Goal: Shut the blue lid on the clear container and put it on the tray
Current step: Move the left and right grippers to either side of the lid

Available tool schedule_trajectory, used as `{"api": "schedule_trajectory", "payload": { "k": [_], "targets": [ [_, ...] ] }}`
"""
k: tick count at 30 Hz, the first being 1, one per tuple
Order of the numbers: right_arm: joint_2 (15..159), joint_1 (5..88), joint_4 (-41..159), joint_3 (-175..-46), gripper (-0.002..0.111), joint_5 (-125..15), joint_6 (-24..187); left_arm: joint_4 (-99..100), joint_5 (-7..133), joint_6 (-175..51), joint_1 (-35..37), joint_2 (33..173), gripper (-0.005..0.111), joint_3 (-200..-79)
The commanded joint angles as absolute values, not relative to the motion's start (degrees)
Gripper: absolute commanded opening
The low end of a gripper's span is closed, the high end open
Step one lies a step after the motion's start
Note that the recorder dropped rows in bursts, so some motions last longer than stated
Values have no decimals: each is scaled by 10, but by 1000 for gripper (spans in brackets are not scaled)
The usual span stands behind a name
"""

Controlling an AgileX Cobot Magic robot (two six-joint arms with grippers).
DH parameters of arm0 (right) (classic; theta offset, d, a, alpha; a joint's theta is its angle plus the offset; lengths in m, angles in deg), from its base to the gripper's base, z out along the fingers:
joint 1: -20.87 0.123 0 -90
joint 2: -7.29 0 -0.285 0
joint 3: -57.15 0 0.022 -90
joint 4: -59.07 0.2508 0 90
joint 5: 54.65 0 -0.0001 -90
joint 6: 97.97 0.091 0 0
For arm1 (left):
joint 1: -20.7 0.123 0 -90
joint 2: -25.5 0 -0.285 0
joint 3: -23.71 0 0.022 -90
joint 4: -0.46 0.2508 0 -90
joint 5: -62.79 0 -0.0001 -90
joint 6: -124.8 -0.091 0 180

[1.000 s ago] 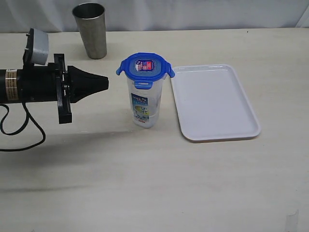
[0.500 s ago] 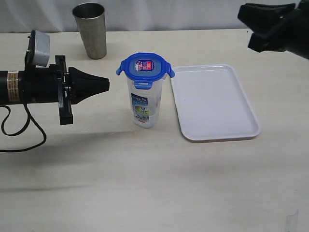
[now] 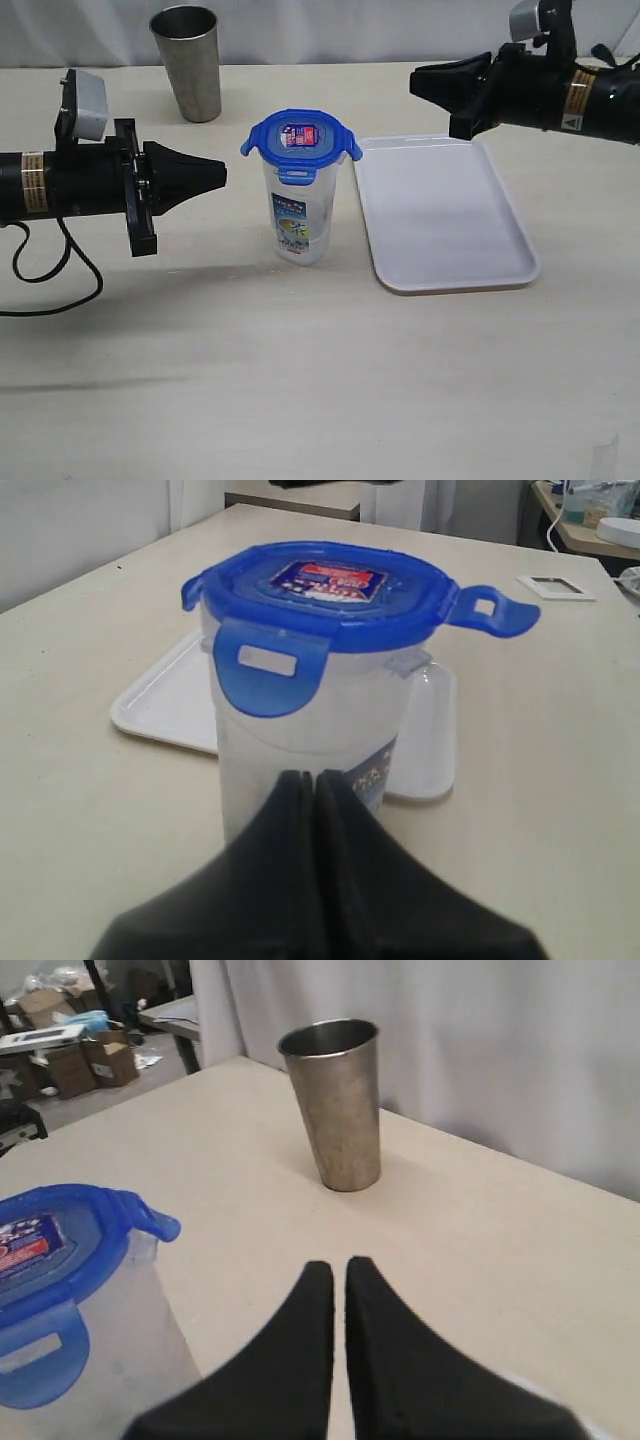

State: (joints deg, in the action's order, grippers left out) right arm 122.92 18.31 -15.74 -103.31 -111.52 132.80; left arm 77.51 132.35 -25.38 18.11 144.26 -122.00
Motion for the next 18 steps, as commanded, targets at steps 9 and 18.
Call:
{"api": "schedule_trajectory", "payload": {
  "k": [9, 18],
  "targets": [
    [1276, 246, -155, -1042, 5, -1141, 1276, 749, 1328, -257, 180, 1444, 0, -1222],
    [1276, 257, -162, -1042, 5, -1104, 1266, 746, 1328, -257, 180, 1444, 0, -1222]
  ]
}}
